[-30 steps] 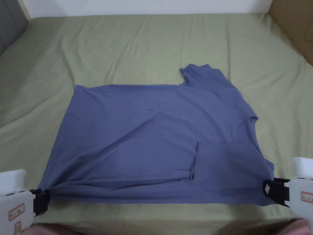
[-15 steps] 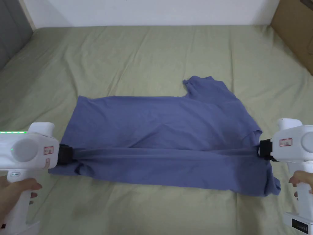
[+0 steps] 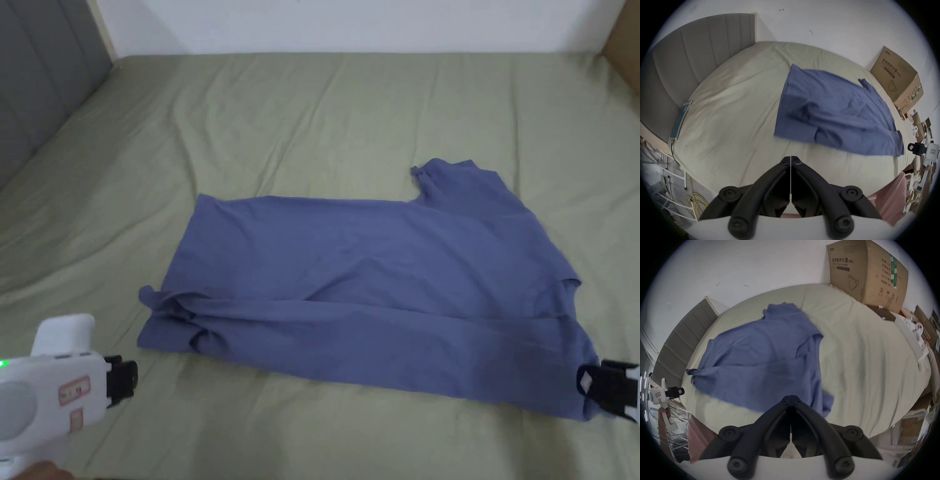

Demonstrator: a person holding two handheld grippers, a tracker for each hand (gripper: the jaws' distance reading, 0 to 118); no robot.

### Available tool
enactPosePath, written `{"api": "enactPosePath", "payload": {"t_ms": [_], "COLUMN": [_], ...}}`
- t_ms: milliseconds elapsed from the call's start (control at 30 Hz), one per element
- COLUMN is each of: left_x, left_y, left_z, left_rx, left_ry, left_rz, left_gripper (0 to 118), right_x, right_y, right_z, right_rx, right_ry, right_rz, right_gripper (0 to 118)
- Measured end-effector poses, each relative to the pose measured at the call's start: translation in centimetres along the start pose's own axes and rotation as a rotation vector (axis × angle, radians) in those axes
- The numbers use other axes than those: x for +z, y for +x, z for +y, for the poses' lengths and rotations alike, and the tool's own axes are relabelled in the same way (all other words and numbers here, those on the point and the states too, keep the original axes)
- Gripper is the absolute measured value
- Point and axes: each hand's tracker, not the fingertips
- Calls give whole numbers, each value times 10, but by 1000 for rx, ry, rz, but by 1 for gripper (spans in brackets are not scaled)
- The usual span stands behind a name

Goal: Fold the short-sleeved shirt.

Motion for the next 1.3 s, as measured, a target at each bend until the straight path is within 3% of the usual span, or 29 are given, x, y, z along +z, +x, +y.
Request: {"api": "enactPosePath", "payload": {"t_ms": [100,133,167,233,267,367,400,467,533,600,667,733,767,833,900,933,967,1033,1067,1100,1200,1300], "left_x": [-10,-13,-16,-31,-38,-69,-82,-101,-102,-93,-89,-79,-77,-73,-70,-69,-68,-61,-59,-55,-38,-17], "left_y": [-7,-8,-9,-14,-15,-17,-19,-15,-15,-11,-13,-10,-11,-14,-14,-15,-16,-13,-14,-16,-17,-23], "left_z": [2,5,10,27,32,51,53,52,48,53,54,57,56,56,56,55,54,56,57,58,59,51], "left_rx": [25,47,61,74,85,80,79,104,105,99,71,68,69,87,93,90,89,77,72,67,45,43], "left_ry": [2,21,31,41,52,27,0,-75,-46,-47,-47,-35,-30,-26,-29,-29,-31,-32,-27,-27,-10,-5], "left_rz": [5,11,17,2,6,26,29,2,26,27,21,18,17,4,0,-1,-3,-1,1,2,7,-2], "left_gripper": [0,5,27,96,104,99,91,17,7,5,5,5,5,5,5,5,5,5,5,5,5,5], "right_x": [-6,-11,-12,-14,-15,-18,-19,-20,-19,-18,-22,-31,-38,-61,-83,-83,-73,-59,-59,-60,-44,-19], "right_y": [-3,-4,-4,-5,-7,-9,-9,-8,-7,-5,-2,2,4,15,24,21,14,4,0,-1,7,12], "right_z": [-9,-9,-9,-9,-9,-9,-10,-13,-15,-15,-8,0,2,5,4,1,2,5,7,9,16,20], "right_rx": [3,1,0,-11,-16,-23,-28,-38,-49,-56,-51,-41,-35,-65,-135,-99,-73,-19,-17,35,-61,-25], "right_ry": [-20,-35,-41,-42,-44,-49,-52,-58,-58,-49,-44,-47,-43,-72,-131,-125,-95,-98,-97,-105,-90,-58], "right_rz": [-10,-14,-13,-9,-7,-7,-9,-9,-11,-12,-22,-57,-61,-67,-44,-125,-115,6,-44,-75,-27,-35], "right_gripper": [0,0,0,0,0,0,0,0,0,0,28,79,82,79,55,39,7,4,4,4,4,4]}}
